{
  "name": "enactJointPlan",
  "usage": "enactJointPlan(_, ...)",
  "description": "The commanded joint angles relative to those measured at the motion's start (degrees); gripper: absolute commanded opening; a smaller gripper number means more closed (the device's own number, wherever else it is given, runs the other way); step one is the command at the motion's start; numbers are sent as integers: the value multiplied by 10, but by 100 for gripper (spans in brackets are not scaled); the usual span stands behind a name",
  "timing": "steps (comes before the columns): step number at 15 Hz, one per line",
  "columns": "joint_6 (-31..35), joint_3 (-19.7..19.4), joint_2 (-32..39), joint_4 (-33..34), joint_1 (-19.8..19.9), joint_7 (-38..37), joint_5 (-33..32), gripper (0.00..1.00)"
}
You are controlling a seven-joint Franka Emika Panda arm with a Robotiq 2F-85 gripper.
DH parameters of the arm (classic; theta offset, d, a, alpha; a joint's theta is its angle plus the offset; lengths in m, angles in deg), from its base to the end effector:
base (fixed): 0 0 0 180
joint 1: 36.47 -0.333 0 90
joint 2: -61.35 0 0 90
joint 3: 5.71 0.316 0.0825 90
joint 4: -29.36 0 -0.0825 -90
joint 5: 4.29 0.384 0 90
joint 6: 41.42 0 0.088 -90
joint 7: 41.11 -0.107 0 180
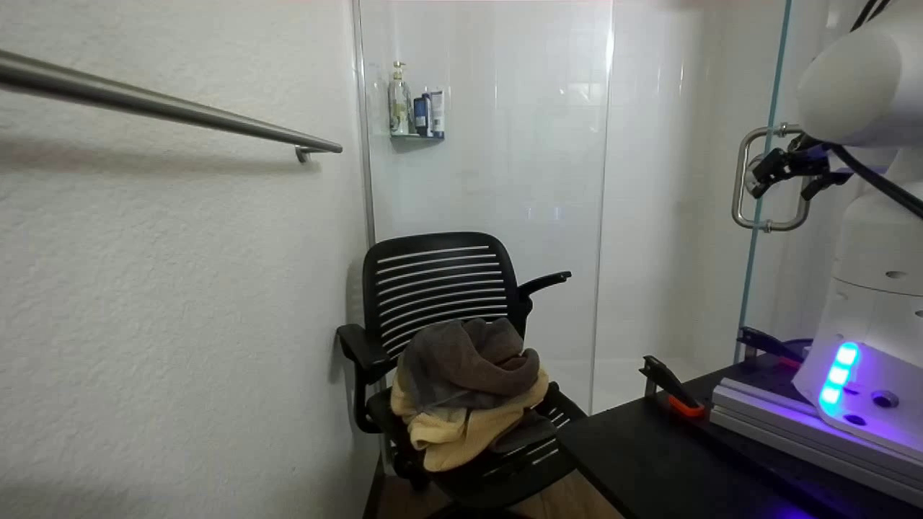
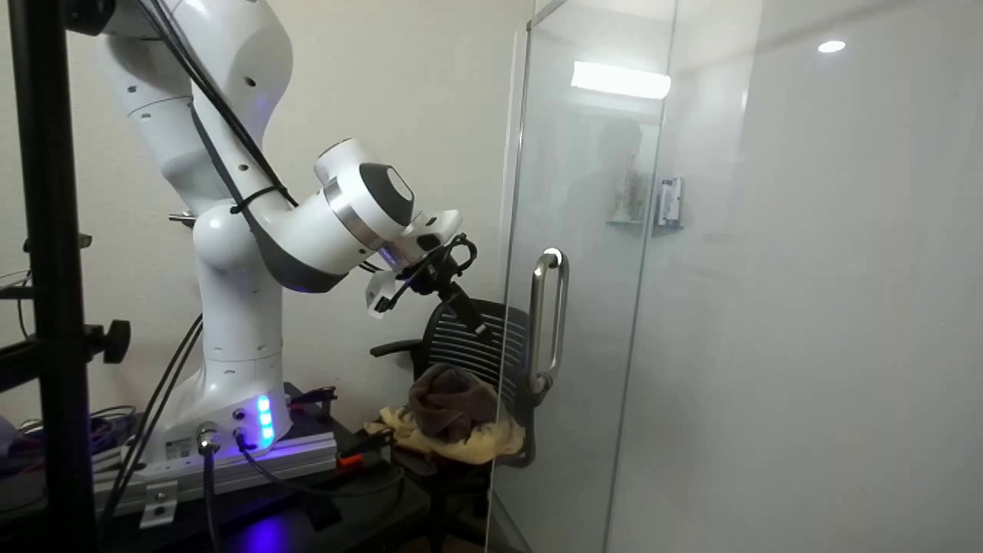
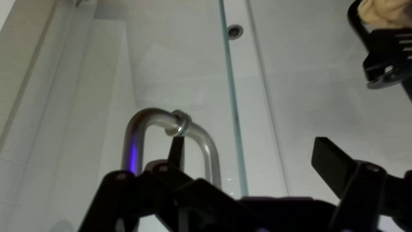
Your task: Open the shower door
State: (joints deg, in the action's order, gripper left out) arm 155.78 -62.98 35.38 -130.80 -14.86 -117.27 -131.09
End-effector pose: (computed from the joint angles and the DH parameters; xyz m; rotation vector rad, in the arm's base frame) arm 0.1650 -0.2387 0.3255 2.7545 -0.6338 1.0853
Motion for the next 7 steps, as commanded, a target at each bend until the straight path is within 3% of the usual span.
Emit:
enactJointPlan(1, 16, 93, 43, 0, 26, -147, -146, 100)
enactJointPlan(2, 17, 120, 47, 0, 37, -192, -193, 100)
enactJointPlan(4, 13, 140, 32, 0, -6, -288, -289, 100)
enactJointPlan(5, 13, 150, 49, 1, -19, -237, -233, 100)
enactJointPlan(6, 13, 155, 36, 0, -45, -269, -240, 100)
enactJointPlan(7, 13, 140, 35, 1, -15, -248, -231, 100)
